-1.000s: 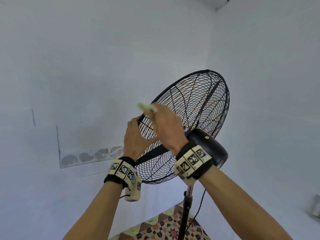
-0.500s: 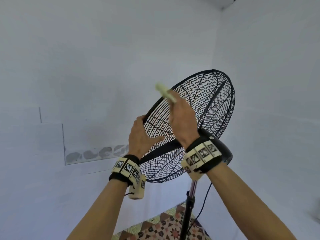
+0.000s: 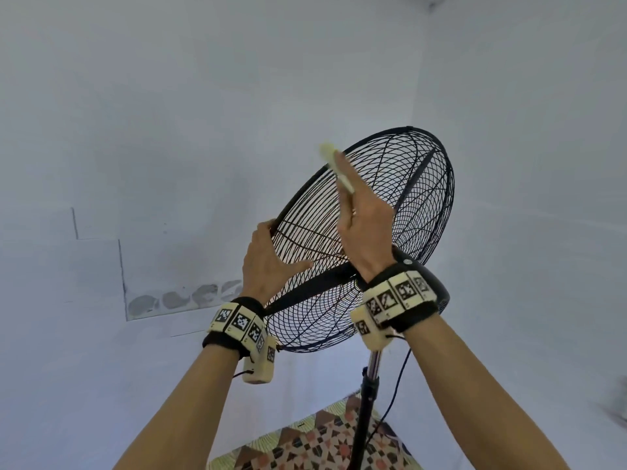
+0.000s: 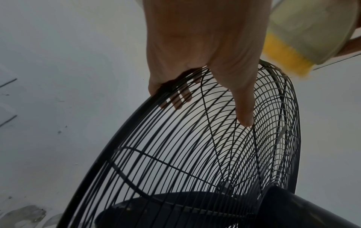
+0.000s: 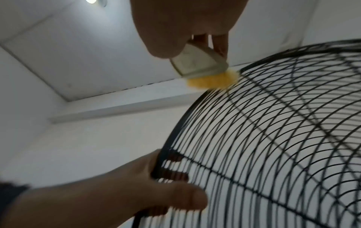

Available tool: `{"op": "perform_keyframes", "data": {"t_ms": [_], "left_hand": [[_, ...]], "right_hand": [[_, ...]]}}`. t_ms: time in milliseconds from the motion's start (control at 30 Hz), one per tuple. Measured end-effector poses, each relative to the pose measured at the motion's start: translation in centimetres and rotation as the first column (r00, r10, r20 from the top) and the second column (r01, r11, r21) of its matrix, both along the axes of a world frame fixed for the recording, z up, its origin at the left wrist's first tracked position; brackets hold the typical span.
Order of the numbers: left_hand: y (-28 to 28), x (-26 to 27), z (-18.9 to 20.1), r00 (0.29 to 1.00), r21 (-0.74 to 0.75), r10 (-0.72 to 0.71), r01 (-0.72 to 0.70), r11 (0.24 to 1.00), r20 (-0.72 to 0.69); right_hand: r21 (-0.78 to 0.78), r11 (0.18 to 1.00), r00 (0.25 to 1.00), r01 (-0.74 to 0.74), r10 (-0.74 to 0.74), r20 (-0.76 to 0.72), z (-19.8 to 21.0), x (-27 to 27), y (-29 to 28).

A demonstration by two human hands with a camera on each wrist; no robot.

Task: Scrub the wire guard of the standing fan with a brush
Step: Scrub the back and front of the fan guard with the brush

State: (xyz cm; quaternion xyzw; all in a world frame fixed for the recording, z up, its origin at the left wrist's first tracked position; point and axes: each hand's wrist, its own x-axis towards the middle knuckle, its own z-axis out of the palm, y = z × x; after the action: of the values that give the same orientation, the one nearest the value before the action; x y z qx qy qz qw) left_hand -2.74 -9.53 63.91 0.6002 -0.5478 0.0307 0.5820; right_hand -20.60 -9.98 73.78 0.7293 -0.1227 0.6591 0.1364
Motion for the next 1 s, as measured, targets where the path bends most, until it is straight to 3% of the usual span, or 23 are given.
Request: {"op": "perform_keyframes", "data": {"t_ms": [67,100,200,267,333,367,433,500,567,633,700,733,767,800,867,933,1000], "left_hand": [[0.2,-0.2,0.0,1.000,0.001,-0.011,0.011,1.000,-0.003],[0.0,-0.2,0.1,1.000,-0.005,-0.005,0.005,1.000,-0.008],[-0.3,0.0,0.1,1.000,0.042,0.020,-0.019,0.999,-0.016],[-0.4,0.4,-0.4,0.999,0.079,0.017,-0.014,0.997,-0.042],[-0.4,0.4,-0.7,0.999,0.065,-0.004,0.007,0.998,-0.053],[-0.2,0.2,-0.5,0.999,0.057,0.002,0.001,0.998,-0.041],[0.3,-0.1,0.1,1.000,0.044,0.027,-0.026,0.999,-0.008],[0.5,-0.5,0.3,0.999,0.029,0.036,-0.037,0.999,0.006],[0.4,-0.6,0.3,0.998,0.026,0.060,-0.060,0.998,-0.009],[0.3,-0.5,0.4,0.998,0.068,0.068,-0.067,0.995,-0.007],[0.6,-0.2,0.0,0.999,0.086,0.036,-0.035,0.996,-0.008],[0.6,0.1,-0.3,0.999,0.063,0.032,-0.032,0.998,-0.004],[0.6,0.2,-0.4,1.000,0.048,0.025,-0.025,0.999,-0.011],[0.7,0.0,-0.3,0.999,0.079,0.032,-0.032,0.996,0.005],[0.9,-0.4,0.3,0.998,0.088,0.064,-0.064,0.994,-0.003],[0.9,-0.7,0.5,0.998,0.052,0.057,-0.056,0.997,-0.011],[0.5,-0.7,0.4,0.999,0.036,0.051,-0.050,0.998,-0.011]], "right_hand": [[0.046,0.999,0.997,0.006,-0.010,0.080,0.7,-1.1,-1.4],[0.048,0.999,0.999,0.000,-0.002,0.042,0.3,-1.3,-1.7],[-0.048,0.999,0.962,0.004,-0.017,-0.271,-3.2,-0.5,-1.2],[-0.123,0.992,0.847,-0.026,-0.044,-0.529,-5.9,0.2,-0.1],[-0.124,0.989,0.783,-0.082,-0.013,-0.622,-6.7,0.0,0.5],[-0.091,0.987,0.818,-0.130,0.055,-0.573,-6.1,-0.3,0.5],[-0.036,0.980,0.933,-0.195,0.174,-0.316,-3.8,-1.1,-0.2],[-0.040,0.988,0.988,-0.152,0.151,-0.037,-1.3,-2.1,-1.4],[-0.036,0.995,0.995,-0.097,0.097,-0.011,-0.9,-2.5,-2.5],[-0.083,0.992,0.969,-0.091,0.069,-0.236,-3.2,-1.8,-2.4],[-0.156,0.983,0.847,-0.099,0.001,-0.531,-6.7,-0.7,-1.6],[-0.174,0.979,0.788,-0.111,-0.020,-0.616,-8.0,-0.4,-1.2],[-0.161,0.977,0.780,-0.138,0.007,-0.626,-8.1,-0.3,-1.0],[-0.119,0.976,0.821,-0.180,0.083,-0.565,-7.4,-0.5,-0.9],[-0.049,0.970,0.929,-0.237,0.212,-0.302,-4.8,-1.3,-1.1],[-0.023,0.979,0.978,-0.202,0.200,-0.053,-2.3,-2.4,-2.1],[-0.001,0.992,0.991,-0.130,0.130,0.045,-1.9,-2.5,-3.0]]}}
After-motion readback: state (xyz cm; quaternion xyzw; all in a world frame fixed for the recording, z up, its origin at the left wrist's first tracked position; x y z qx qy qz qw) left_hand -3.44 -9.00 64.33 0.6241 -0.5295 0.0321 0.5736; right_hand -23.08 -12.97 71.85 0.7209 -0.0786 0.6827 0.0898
